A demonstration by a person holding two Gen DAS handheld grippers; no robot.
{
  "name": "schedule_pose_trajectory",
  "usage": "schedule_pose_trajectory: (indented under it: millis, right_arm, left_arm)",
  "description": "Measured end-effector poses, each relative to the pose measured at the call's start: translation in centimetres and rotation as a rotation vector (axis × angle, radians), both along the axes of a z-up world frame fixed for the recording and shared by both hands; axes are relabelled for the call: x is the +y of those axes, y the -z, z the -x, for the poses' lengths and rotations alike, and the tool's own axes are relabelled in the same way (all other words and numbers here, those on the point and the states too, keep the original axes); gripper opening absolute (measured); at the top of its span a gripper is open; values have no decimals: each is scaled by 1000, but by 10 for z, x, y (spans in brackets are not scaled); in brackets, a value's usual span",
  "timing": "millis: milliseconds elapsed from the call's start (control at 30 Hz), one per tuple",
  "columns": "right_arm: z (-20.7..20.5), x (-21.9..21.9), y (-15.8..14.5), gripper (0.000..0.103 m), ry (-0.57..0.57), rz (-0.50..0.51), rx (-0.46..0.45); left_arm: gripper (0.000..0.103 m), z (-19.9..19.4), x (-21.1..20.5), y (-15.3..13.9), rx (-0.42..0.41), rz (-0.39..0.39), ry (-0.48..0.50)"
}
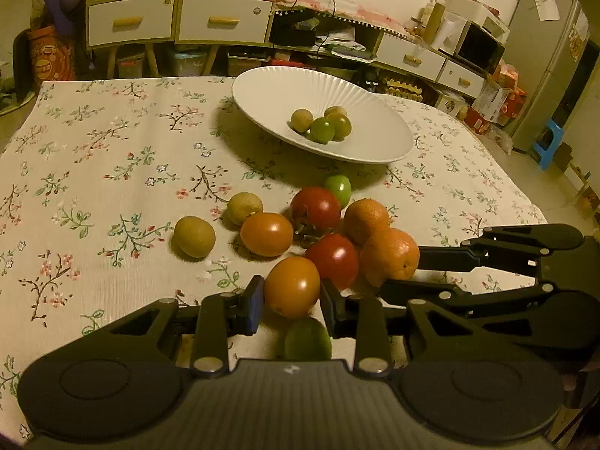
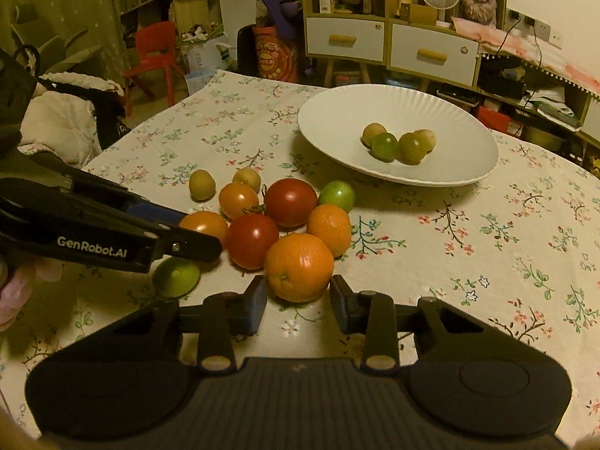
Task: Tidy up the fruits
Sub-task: 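Grasp the green tomato with the left tool while the right tool grasps an orange, then carry the green tomato and orange over the white plate with both tools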
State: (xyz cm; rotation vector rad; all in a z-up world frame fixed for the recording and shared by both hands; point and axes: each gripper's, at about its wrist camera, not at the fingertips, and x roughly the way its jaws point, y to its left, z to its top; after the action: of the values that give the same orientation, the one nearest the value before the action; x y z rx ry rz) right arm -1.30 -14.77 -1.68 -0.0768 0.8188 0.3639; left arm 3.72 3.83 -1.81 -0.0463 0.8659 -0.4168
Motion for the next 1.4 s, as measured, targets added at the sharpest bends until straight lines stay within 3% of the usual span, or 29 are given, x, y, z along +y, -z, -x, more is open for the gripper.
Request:
schedule_pose_trajectory:
  millis: [367, 467, 567, 1067, 1400]
  right_arm:
    - [-3, -3, -10, 26, 0, -21, -14]
    - [-4, -2, -9, 28, -5, -12, -1]
    - [-4, -2, -4, 42, 5, -9, 10]
    - [-6, -1, 5, 38, -5, -34, 44]
    - [-10, -10, -26, 38, 26, -81, -24]
  left_arm:
    - [35, 2, -1, -8, -13, 13, 13]
    - [35, 2, 0, -6, 0, 10, 12]
    - [35, 1, 0, -3, 10, 7, 10]
    - [35, 4, 0, -7, 1, 10, 11]
    - [35, 1, 0, -25, -51, 34, -4]
